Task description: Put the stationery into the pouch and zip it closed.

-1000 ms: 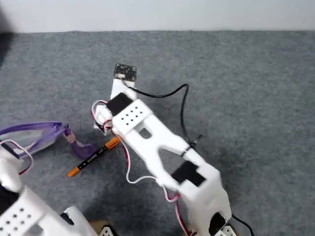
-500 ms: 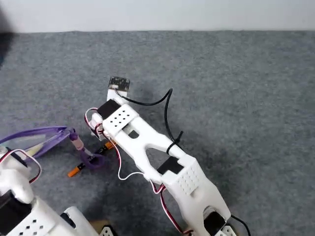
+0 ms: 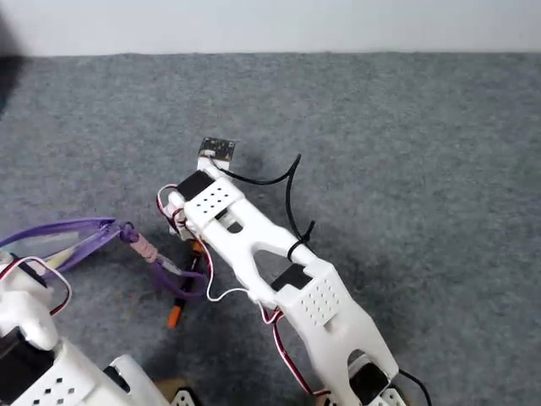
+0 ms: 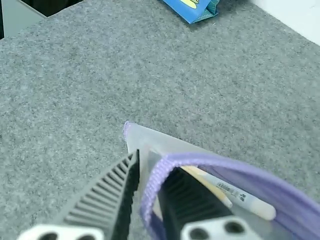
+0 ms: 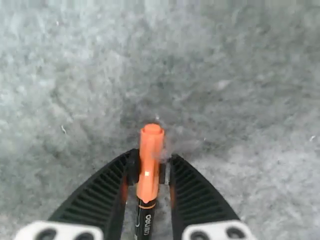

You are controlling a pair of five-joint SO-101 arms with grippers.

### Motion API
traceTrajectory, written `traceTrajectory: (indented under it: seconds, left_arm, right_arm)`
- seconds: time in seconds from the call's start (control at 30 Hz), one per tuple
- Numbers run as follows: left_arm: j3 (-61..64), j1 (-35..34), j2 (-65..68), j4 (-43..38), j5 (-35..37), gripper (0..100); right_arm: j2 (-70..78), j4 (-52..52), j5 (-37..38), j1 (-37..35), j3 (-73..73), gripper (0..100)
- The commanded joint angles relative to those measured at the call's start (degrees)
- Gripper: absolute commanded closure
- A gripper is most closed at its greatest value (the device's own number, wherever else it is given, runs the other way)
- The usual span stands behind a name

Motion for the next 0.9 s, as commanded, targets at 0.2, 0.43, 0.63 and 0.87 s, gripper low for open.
traceTrajectory:
  seconds: [0.2, 0.43, 0.63, 0.87]
  left_arm:
    - [-1.10, 2.02, -1.32, 0.09, -0.53, 99]
    - [-1.27, 13.71, -1.32, 0.18, -0.09, 99]
    - [-6.11, 22.07, -1.23, -0.44, 2.99, 99]
    - [-5.41, 33.76, -1.14, -3.52, 8.44, 99]
  right_arm:
    - [-6.99, 11.56, 6.95, 5.85, -2.37, 99.1]
    - [-16.92, 19.91, 13.45, 10.51, -2.37, 99.1]
    - [-26.95, 25.10, 17.41, 17.19, -2.11, 99.1]
    - [-40.92, 25.10, 23.82, 23.52, -2.11, 99.1]
